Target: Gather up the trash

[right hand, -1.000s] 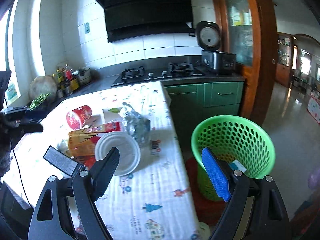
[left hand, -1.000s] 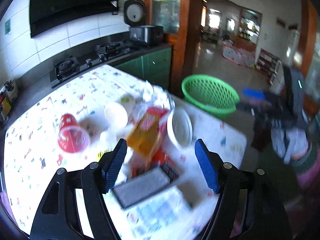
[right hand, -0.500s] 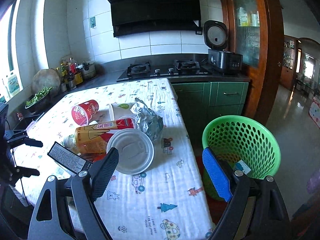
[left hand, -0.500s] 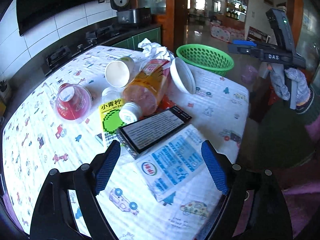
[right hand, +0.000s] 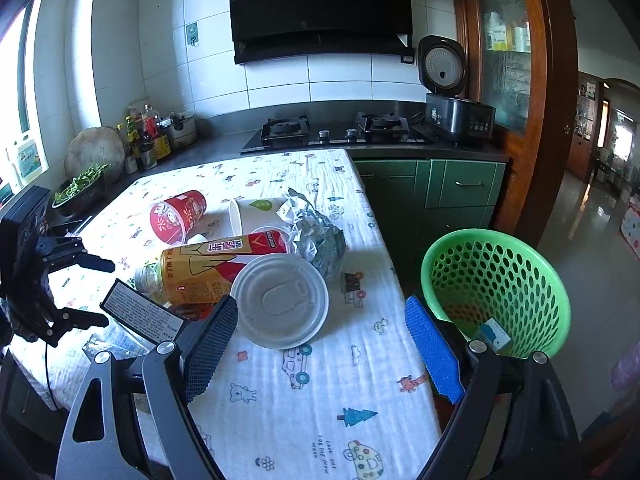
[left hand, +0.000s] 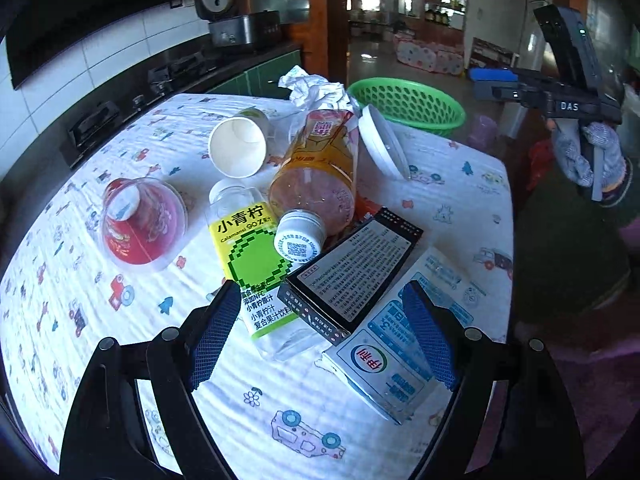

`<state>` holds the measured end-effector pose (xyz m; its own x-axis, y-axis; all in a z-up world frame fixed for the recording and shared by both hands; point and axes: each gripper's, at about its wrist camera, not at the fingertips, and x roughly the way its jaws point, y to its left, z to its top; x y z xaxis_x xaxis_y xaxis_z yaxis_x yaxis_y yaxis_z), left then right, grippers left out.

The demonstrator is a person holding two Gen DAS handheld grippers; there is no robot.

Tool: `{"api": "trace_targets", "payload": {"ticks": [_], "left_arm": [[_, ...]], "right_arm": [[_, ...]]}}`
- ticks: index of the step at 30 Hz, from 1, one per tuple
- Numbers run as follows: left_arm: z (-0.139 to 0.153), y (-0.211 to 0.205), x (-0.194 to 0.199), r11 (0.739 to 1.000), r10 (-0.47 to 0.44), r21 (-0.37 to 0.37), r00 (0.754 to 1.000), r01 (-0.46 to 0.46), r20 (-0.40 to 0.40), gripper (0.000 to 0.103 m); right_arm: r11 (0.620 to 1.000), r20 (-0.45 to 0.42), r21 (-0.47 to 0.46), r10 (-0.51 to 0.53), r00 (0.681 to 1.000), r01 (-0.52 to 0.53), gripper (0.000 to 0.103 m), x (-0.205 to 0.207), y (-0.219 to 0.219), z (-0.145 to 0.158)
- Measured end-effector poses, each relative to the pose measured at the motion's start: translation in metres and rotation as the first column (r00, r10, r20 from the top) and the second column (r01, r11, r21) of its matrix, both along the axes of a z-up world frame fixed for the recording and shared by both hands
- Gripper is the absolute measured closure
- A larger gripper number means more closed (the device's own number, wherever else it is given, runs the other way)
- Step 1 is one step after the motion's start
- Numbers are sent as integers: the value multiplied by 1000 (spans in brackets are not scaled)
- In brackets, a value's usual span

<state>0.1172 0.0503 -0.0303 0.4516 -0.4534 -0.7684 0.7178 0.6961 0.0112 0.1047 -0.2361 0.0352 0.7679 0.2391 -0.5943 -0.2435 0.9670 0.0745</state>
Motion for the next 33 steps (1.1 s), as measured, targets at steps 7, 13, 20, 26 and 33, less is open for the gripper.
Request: {"api": "trace_targets", "payload": {"ticks": [7,13,20,26,33], "left_arm": [[-8,-5,1,994,-106,18,994,106,2,21],[-12,-1,8,988,-154,-10,988,154,5,24],[-17,0,15,973,-227,-41,974,227,-10,42],[-14,4,9,975,-205,-88,979,206,13,47],[15,11,-12,976,-119,-176,990,131,78,49]], "right_arm": [[1000,-34,8,-10,999,11,20,4,8,-3],[999,-46,-1,-38,998,38,20,5,15,1],[998,-48,-23,-66,997,65,20,5,23,3],[998,-53,-23,-62,997,61,20,6,30,4],[997,-60,-52,55,997,-58,20,-3,55,-1]]}}
